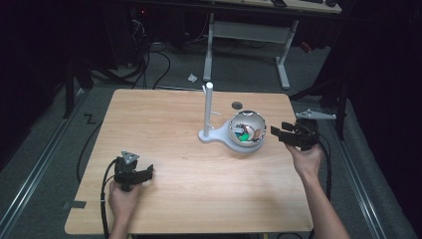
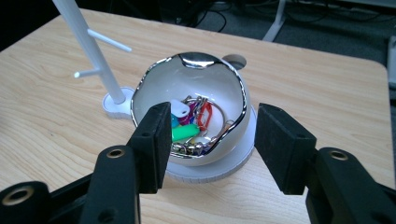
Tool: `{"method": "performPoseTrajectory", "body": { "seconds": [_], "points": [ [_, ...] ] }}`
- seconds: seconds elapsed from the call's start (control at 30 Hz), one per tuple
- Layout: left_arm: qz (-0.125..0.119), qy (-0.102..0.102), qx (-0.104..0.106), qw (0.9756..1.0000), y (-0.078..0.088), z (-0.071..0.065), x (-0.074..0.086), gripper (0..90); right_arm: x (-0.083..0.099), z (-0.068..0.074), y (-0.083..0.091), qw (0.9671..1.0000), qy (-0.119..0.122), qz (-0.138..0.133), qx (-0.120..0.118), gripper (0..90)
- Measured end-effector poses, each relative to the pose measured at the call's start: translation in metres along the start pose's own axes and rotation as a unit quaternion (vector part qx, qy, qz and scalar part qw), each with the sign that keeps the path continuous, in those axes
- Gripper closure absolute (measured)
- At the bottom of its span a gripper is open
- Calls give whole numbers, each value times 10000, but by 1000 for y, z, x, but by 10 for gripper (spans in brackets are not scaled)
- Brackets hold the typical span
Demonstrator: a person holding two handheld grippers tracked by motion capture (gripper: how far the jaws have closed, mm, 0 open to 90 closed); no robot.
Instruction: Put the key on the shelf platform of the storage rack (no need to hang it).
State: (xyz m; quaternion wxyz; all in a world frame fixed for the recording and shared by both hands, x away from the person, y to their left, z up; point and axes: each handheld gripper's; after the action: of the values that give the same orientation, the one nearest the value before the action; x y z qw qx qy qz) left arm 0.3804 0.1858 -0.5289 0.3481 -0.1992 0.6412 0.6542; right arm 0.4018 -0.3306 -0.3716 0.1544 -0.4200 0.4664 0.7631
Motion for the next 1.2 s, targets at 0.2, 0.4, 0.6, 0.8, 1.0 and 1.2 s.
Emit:
{"method": "performPoseTrajectory", "body": {
  "seconds": [0.2,0.4,0.6,0.8,1.0,1.2],
  "points": [
    [6,1,14,10000,0,0,0,209,2,6,16,10000,32,-65,31,467],
    [3,-5,4,10000,0,0,0,209,5,11,25,9999,87,-115,58,468],
    [0,-8,-5,10000,0,0,0,211,19,11,31,9998,80,-141,102,469],
    [1,-10,-6,10000,0,0,0,210,34,12,39,9997,-86,-197,65,467],
    [0,-11,-5,10000,0,0,0,210,41,14,45,9995,-102,-284,41,467],
    [0,-10,-6,10000,0,0,0,210,48,18,46,9995,-100,-307,23,465]
  ]
}}
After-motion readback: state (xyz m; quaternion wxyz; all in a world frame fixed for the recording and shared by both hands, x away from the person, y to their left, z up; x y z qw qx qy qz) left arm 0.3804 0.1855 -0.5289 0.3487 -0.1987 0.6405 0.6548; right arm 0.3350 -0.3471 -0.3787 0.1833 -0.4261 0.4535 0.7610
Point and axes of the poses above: each handheld gripper's, and its own axes: y roughly backward along the jaws, x roughly out of its underside, z roughly to its left, and after that the axes turned 11 degrees about -x, right-handed
